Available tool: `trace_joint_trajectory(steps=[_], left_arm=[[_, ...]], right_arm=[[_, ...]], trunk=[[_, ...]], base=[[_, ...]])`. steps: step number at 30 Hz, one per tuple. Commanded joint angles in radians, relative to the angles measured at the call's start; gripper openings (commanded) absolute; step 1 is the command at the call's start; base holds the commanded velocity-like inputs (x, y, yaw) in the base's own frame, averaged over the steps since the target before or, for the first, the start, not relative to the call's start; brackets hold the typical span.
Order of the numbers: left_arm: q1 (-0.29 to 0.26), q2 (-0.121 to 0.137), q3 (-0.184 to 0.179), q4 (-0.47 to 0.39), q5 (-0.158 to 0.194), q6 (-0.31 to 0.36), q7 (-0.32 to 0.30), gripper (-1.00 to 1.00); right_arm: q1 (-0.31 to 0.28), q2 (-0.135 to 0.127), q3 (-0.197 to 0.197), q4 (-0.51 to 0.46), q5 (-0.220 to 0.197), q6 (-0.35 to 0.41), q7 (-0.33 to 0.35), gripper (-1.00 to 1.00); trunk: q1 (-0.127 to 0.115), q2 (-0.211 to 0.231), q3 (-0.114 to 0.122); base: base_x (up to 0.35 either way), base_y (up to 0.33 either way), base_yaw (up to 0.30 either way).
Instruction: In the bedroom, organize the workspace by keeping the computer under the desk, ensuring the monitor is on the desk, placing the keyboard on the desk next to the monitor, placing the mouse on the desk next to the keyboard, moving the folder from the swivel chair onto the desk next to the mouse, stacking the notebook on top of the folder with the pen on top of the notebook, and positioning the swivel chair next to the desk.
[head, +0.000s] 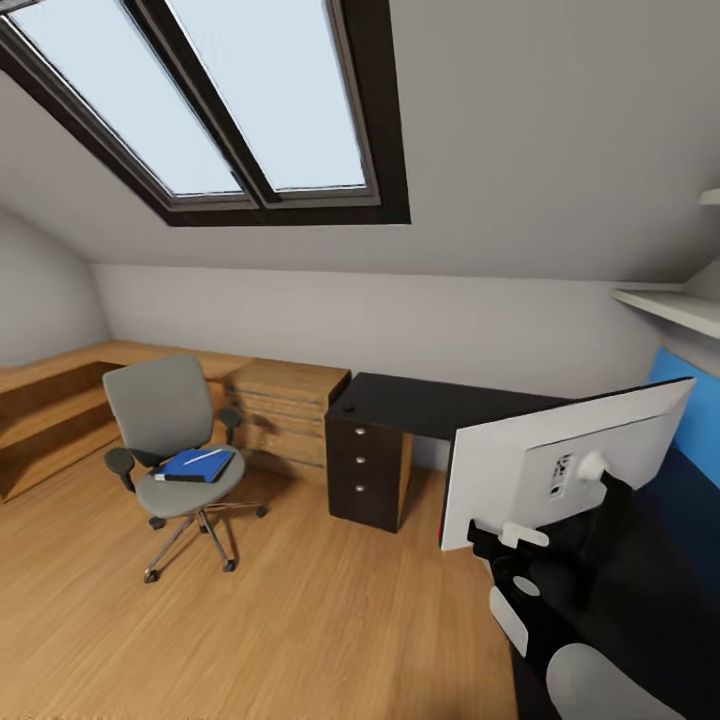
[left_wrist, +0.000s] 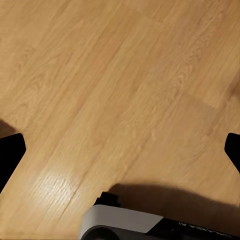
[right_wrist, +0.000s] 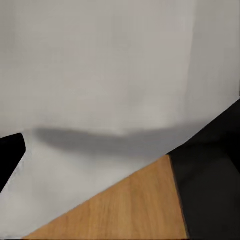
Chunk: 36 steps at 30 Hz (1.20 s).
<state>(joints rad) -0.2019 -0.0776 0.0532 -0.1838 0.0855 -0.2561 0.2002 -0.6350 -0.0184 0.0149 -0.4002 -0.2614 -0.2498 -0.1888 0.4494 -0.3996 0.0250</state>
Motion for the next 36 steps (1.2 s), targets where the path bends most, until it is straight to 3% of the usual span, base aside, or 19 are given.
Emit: trace_joint_trajectory(steps=[1,14,22,36], left_arm=[[-0.001,-0.001,0.005,0.001,0.007,-0.005,-0.002,1.0],[-0.001,-0.001,0.005,0.001,0.007,-0.005,-0.002,1.0],[-0.001,-0.001,0.005,0.001,0.005,-0.005,-0.002,1.0],[-0.001,-0.001,0.005,0.001,0.006,-0.005,-0.002,1.0]], right_arm=[[0.0,0.0,0.002,0.0,-0.006,-0.003,-0.001,1.0],[0.0,-0.002,0.002,0.0,-0.008,-0.005,0.0,1.0],[0.0,-0.001,0.002,0.001,-0.006,-0.005,0.0,1.0],[0.0,-0.002,0.002,0.012,-0.007,-0.009,0.0,1.0]], trunk=[[0.001,0.0,0.0],[0.001,0.0,0.0],[0.001,0.0,0.0],[0.001,0.0,0.0]], base=[[0.183,0.0,0.226],[0.135,0.0,0.039],[-0.154,0.0,0.0],[-0.059,0.0,-0.225]])
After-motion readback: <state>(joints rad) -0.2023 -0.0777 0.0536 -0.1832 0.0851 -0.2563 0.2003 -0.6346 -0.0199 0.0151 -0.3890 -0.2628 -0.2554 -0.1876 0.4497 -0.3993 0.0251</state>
